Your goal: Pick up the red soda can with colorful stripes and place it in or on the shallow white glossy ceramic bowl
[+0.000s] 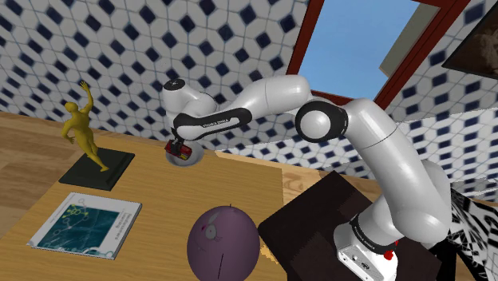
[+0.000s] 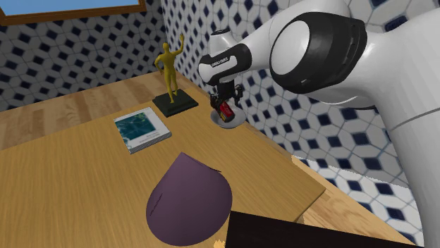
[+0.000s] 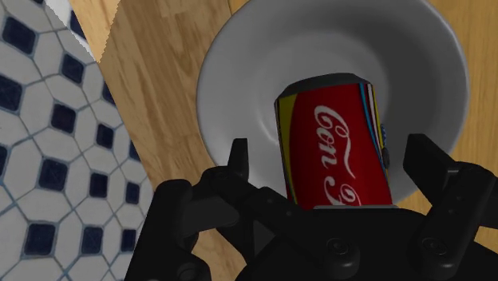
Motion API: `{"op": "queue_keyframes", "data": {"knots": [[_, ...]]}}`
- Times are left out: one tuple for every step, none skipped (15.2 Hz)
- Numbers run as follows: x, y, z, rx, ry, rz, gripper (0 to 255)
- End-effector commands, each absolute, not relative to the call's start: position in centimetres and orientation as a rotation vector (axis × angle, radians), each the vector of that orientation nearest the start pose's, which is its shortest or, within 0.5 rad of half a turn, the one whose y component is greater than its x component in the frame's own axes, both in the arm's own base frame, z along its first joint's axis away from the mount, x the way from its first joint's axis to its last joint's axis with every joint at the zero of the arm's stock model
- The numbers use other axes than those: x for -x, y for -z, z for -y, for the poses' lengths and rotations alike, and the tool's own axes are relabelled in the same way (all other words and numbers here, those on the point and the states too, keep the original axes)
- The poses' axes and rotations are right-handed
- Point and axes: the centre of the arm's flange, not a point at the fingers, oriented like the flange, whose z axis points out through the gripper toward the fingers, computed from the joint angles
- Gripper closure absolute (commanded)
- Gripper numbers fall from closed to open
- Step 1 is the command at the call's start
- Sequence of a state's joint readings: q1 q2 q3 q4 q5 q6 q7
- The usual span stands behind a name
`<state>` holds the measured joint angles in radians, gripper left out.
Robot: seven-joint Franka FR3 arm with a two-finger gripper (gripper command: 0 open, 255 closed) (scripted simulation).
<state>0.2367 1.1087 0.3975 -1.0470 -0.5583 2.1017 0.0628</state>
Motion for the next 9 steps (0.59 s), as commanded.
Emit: {"op": "queue_keyframes", "data": {"knots": [[-69.5, -19.1, -34.7, 3.089, 0.098, 1.03, 0], [-69.4, -20.4, -34.8, 3.089, 0.098, 1.03, 0], [-69.3, -21.7, -34.9, 3.089, 0.098, 1.029, 0], [-69.2, -22.7, -35.0, 3.089, 0.098, 1.029, 0], [-69.2, -22.7, -35.0, 3.089, 0.098, 1.03, 0], [-69.2, -22.7, -35.0, 3.089, 0.098, 1.03, 0], [-69.2, -22.7, -35.0, 3.089, 0.098, 1.03, 0], [-69.2, -22.7, -35.0, 3.089, 0.098, 1.03, 0], [-69.2, -22.7, -35.0, 3.089, 0.098, 1.03, 0]]}}
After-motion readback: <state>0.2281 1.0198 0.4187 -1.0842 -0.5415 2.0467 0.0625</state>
